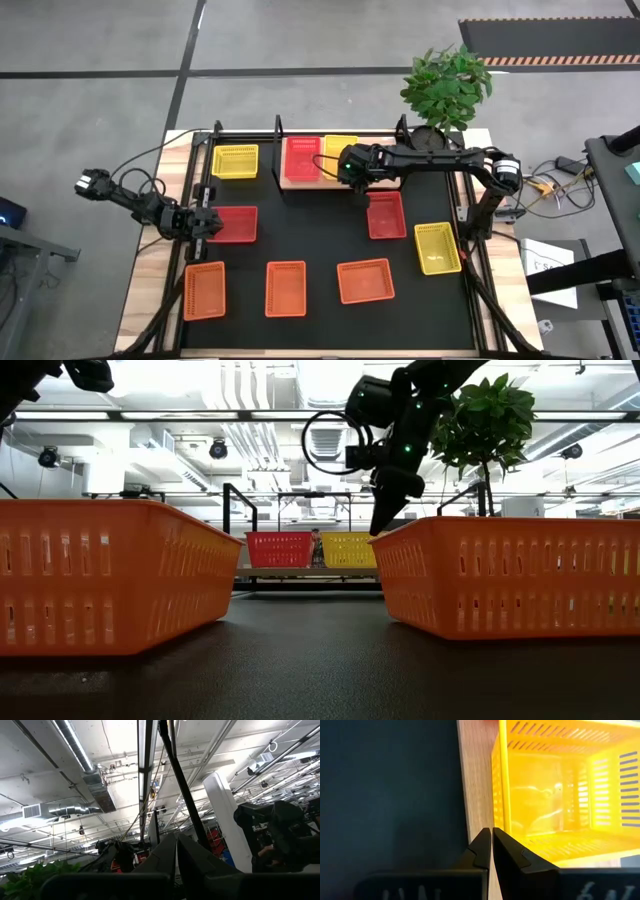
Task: Stack baskets on shelf by color
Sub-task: Put the middle yellow bin on the shelf
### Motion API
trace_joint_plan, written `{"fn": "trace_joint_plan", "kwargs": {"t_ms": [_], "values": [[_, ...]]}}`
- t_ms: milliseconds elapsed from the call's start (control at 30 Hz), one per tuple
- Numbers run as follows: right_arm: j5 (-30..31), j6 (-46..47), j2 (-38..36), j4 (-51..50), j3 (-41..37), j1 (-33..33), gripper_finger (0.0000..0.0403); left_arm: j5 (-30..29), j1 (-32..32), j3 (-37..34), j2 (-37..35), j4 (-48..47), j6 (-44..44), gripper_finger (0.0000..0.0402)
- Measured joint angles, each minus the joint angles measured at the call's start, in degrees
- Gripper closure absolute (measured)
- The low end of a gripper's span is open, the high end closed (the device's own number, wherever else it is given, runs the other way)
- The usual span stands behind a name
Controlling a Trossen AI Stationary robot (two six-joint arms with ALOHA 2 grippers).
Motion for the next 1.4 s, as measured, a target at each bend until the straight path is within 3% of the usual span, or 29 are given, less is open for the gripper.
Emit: {"fn": "trace_joint_plan", "kwargs": {"t_ms": [667,900,1033,1400], "values": [[0.61,0.98,-1.18,-2.99,0.19,0.20,0.0394,0.00,-0.02,0.01,0.00,-0.01,-0.02,0.0400],[1.17,1.55,-3.51,3.12,0.95,0.00,0.0394,0.00,0.00,0.00,0.00,0.03,-0.01,0.0400],[1.13,-0.04,-1.49,7.34,2.30,-1.03,0.0394,0.00,0.00,-0.01,0.00,0.29,0.00,0.0400],[0.21,-3.17,4.94,7.41,4.47,-3.33,0.0394,0.00,0.00,-0.01,0.00,0.56,1.20,0.0400]]}}
